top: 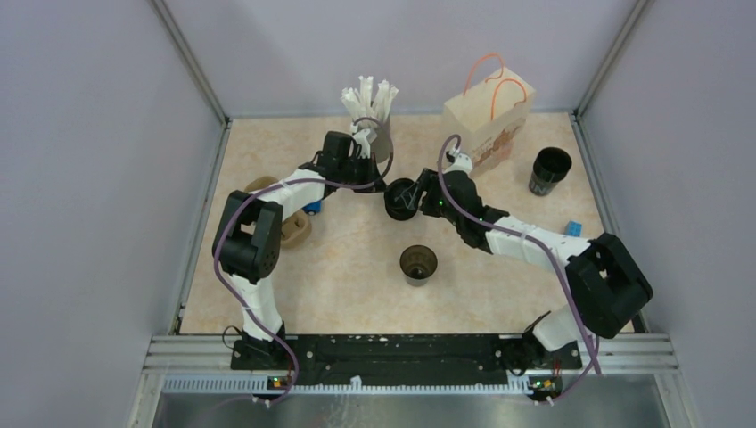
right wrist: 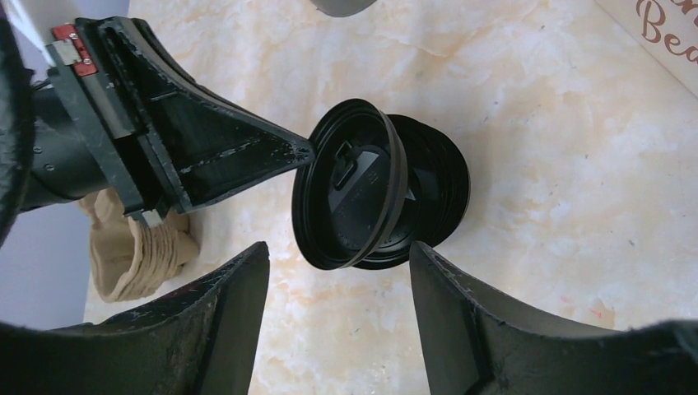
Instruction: Pack the takeout coffee
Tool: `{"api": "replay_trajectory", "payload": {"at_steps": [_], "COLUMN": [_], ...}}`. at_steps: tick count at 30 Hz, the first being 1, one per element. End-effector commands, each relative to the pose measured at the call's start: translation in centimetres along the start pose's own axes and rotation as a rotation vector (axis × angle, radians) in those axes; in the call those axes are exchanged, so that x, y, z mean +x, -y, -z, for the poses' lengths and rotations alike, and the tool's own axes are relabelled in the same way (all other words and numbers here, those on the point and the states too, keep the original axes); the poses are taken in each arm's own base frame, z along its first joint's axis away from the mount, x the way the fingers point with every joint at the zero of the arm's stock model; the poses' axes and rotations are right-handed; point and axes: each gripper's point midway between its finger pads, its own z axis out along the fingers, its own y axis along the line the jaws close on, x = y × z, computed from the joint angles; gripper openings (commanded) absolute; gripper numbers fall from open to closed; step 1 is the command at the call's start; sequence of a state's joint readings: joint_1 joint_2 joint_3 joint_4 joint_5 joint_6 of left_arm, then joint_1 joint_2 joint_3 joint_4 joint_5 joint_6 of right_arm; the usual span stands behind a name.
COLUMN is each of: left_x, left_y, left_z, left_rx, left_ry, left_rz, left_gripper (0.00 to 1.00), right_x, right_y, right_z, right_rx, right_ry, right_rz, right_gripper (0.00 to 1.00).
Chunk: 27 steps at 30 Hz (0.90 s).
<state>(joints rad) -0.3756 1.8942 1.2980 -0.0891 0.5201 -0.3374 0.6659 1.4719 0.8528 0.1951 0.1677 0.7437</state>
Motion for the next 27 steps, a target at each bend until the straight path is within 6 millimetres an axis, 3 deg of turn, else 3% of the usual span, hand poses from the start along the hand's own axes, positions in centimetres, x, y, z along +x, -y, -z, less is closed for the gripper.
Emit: {"api": "replay_trajectory", "payload": {"at_steps": [1, 19, 23, 27], "left_x": [-2.0, -1.2, -1.1, -1.6], "left_y": [1.4, 0.8, 0.8, 1.1], "left_z": [0.8, 0.5, 0.4, 0.7], "left_rx": [0.046, 0.042, 0.04, 0.041], "left_ry": [0.072, 0.06, 0.057, 0.07], "left_rz": [-0.064, -0.066, -0.066, -0.063], "left_gripper": [0.0, 0.0, 0.0, 0.13], "right_x": [-2.9, -1.4, -1.6, -2.0], "right_y": [-1.5, -1.0, -1.1, -1.0], "right_z": [-0.9, -4.5, -4.5, -4.2], "right_rx": [-0.041, -0.077, -0.087, -0.085], "right_ry": [0.077, 0.01, 0.019, 0.033], "right_rz": [-0.04, -0.064, -0.056, -0.027], "right_gripper": [0.62, 0.53, 0.42, 0.27]}}
